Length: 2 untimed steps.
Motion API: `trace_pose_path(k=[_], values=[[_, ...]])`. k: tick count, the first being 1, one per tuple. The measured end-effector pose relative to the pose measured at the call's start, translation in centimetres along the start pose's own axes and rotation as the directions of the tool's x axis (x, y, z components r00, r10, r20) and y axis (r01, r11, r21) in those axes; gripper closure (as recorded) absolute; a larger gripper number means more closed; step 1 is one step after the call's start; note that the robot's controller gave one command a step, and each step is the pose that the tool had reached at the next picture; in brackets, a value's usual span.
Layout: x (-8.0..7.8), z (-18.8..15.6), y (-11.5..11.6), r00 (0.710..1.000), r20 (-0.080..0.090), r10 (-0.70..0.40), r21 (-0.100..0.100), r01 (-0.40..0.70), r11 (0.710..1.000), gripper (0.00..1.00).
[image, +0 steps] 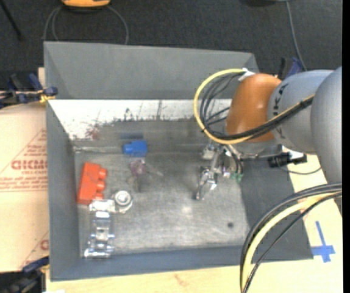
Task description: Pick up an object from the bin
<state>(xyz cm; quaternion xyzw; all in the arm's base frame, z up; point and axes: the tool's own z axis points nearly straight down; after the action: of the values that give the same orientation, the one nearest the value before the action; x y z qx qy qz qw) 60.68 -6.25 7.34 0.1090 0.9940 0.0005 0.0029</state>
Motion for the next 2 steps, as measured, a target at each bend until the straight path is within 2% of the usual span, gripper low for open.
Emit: trace_pose_path(k=[1, 2], values=[[-0.09, -0.1, -1.4, 0.992, 0.003, 0.124, -0.004, -0.124, 0.992, 0.0], [-0.3, -0.32, -1.54, 0.993, 0.01, 0.121, -0.002, -0.12, 0.993, 1.0]])
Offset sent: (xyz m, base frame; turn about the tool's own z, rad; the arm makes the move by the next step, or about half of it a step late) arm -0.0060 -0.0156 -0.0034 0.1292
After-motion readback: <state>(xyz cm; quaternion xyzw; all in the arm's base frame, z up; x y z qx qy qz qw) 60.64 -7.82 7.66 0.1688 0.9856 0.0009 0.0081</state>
